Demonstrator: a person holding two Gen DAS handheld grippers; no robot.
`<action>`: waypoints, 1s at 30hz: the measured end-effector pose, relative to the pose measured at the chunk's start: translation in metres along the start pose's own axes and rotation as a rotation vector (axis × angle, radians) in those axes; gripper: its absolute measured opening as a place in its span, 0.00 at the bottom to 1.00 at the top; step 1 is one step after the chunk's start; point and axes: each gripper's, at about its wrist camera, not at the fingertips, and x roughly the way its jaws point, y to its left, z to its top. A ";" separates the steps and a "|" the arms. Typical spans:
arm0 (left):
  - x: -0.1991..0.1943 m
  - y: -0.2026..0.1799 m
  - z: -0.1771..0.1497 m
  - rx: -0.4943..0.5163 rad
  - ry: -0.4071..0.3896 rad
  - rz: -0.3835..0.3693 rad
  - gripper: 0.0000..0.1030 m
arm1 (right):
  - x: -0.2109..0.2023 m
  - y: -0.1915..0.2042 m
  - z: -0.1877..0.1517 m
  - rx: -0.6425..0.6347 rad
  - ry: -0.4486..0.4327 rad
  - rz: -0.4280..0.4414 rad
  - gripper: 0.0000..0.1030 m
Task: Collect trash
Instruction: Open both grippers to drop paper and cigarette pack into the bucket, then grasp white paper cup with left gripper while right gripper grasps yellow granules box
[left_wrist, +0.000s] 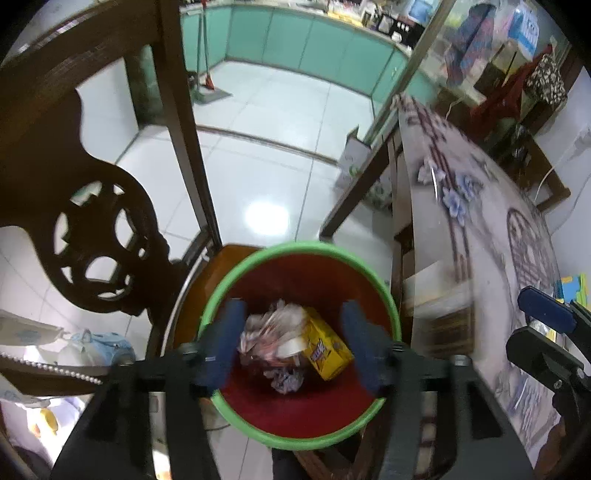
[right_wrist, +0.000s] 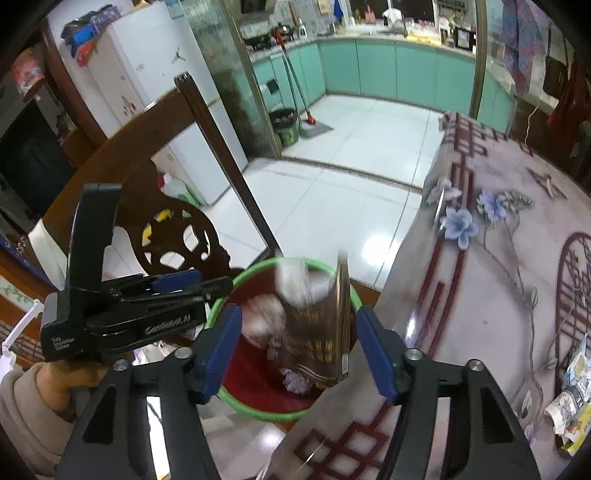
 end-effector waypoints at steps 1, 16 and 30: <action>-0.003 0.000 0.000 0.000 -0.011 0.008 0.64 | -0.002 0.000 0.000 -0.003 -0.006 0.002 0.63; -0.058 -0.072 -0.046 0.122 -0.108 -0.007 0.76 | -0.089 -0.078 -0.046 0.112 -0.108 -0.102 0.63; -0.038 -0.261 -0.106 0.348 -0.002 -0.183 0.77 | -0.182 -0.349 -0.170 0.552 -0.015 -0.443 0.63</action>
